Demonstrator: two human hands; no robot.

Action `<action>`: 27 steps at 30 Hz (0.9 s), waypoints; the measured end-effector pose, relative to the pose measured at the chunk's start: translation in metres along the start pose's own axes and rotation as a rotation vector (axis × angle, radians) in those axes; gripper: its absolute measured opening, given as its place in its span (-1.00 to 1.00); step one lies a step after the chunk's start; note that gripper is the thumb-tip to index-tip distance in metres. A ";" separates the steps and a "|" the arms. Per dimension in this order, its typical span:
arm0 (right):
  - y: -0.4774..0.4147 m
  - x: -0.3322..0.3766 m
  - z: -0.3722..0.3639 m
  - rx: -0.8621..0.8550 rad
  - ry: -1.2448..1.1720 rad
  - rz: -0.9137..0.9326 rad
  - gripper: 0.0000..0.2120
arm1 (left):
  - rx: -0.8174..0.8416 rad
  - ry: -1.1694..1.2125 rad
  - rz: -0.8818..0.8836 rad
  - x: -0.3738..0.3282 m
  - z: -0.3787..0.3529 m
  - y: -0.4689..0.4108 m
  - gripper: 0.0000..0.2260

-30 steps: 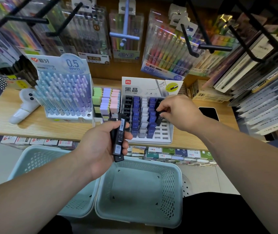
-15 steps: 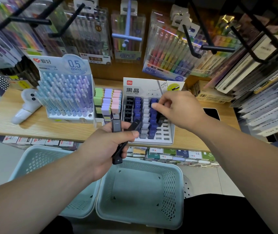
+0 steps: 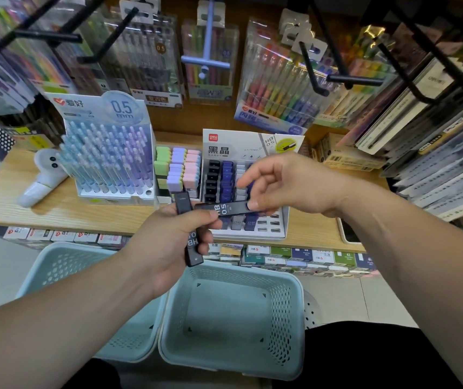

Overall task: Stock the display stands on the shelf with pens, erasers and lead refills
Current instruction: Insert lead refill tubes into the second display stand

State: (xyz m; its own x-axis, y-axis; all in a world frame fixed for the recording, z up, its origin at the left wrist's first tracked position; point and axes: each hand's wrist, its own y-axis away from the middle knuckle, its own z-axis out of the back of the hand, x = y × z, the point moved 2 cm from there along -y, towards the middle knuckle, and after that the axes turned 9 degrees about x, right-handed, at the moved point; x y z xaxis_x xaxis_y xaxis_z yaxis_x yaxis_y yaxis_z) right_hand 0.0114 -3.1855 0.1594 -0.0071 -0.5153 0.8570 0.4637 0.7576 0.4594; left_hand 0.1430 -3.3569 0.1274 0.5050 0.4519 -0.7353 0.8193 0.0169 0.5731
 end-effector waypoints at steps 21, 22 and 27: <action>-0.001 -0.039 0.029 -0.535 0.397 -0.009 -0.94 | 0.030 0.158 0.086 -0.003 0.005 -0.007 -0.51; -0.002 -0.043 0.030 -0.537 0.457 -0.016 -0.92 | 0.019 0.155 0.077 -0.003 0.005 -0.007 -0.53; -0.005 -0.054 0.024 -0.455 0.601 -0.046 -0.84 | -0.049 0.136 0.023 0.001 0.008 -0.010 -0.75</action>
State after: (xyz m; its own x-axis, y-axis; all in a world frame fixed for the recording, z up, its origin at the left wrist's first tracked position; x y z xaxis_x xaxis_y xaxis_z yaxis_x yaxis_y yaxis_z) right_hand -0.0117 -3.1523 0.1165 0.3888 -0.7713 0.5039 0.7956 0.5568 0.2385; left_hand 0.1372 -3.3635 0.1177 0.4794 0.5693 -0.6679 0.7919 0.0475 0.6088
